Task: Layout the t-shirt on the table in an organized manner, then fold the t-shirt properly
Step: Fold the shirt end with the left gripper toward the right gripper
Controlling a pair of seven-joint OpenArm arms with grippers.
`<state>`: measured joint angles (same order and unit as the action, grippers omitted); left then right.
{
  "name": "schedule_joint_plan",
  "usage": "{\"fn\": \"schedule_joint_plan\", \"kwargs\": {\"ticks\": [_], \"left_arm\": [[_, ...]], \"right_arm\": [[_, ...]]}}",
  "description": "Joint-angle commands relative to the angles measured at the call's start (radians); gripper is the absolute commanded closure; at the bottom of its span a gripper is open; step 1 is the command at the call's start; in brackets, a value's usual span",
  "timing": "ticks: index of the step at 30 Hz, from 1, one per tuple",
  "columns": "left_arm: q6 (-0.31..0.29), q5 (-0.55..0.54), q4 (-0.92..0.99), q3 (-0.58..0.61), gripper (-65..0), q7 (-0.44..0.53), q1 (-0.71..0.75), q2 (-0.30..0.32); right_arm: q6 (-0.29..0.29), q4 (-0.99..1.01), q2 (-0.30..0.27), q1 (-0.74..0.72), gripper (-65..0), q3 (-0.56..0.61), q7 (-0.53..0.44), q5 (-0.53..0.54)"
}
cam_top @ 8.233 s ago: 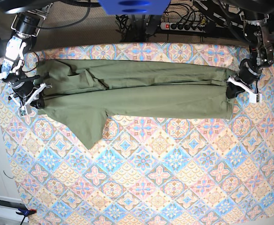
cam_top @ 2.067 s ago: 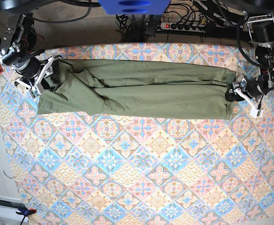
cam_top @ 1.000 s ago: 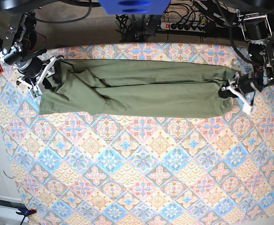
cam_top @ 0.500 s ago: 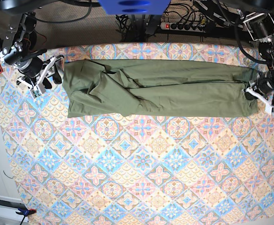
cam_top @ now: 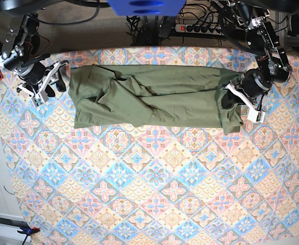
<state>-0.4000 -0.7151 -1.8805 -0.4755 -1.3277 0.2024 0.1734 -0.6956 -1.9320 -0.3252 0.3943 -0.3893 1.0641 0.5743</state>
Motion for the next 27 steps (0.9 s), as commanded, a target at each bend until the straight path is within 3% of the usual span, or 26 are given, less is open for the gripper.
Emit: {"fn": "schedule_joint_plan", "kwargs": {"ticks": [1, 13, 18, 21, 24, 27], "left_arm": [[-0.001, -0.025, -0.017, 0.016, 0.0, 0.020, -0.011, -0.012], [0.003, -0.025, 0.002, 0.079, -1.0, 0.024, 0.055, -0.102], [-0.001, -0.051, 0.006, 0.077, -19.9, 0.026, 0.070, -0.099], [-0.003, -0.130, 0.006, 0.077, -27.2, 0.026, 0.070, -0.081], [-0.001, -0.202, 0.006, 0.071, -29.5, 0.044, 0.065, -0.050], [0.002, -0.174, 0.011, 0.077, -29.5, 0.119, 0.067, -0.022]], "right_arm": [[-0.003, -0.016, -0.016, -0.005, -23.6, -0.009, -0.020, 0.013], [-0.003, -0.016, -0.016, -0.007, -23.6, -0.009, -0.022, 0.013], [-0.003, -0.016, -0.016, -0.007, -23.6, -0.009, -0.022, 0.013], [-0.003, -0.016, -0.016, -0.007, -23.6, -0.009, -0.022, 0.013], [-0.003, -0.016, -0.016, -0.007, -23.6, -0.009, -0.022, 0.013], [-0.003, -0.016, -0.016, -0.007, -23.6, -0.009, -0.022, 0.013]]}}
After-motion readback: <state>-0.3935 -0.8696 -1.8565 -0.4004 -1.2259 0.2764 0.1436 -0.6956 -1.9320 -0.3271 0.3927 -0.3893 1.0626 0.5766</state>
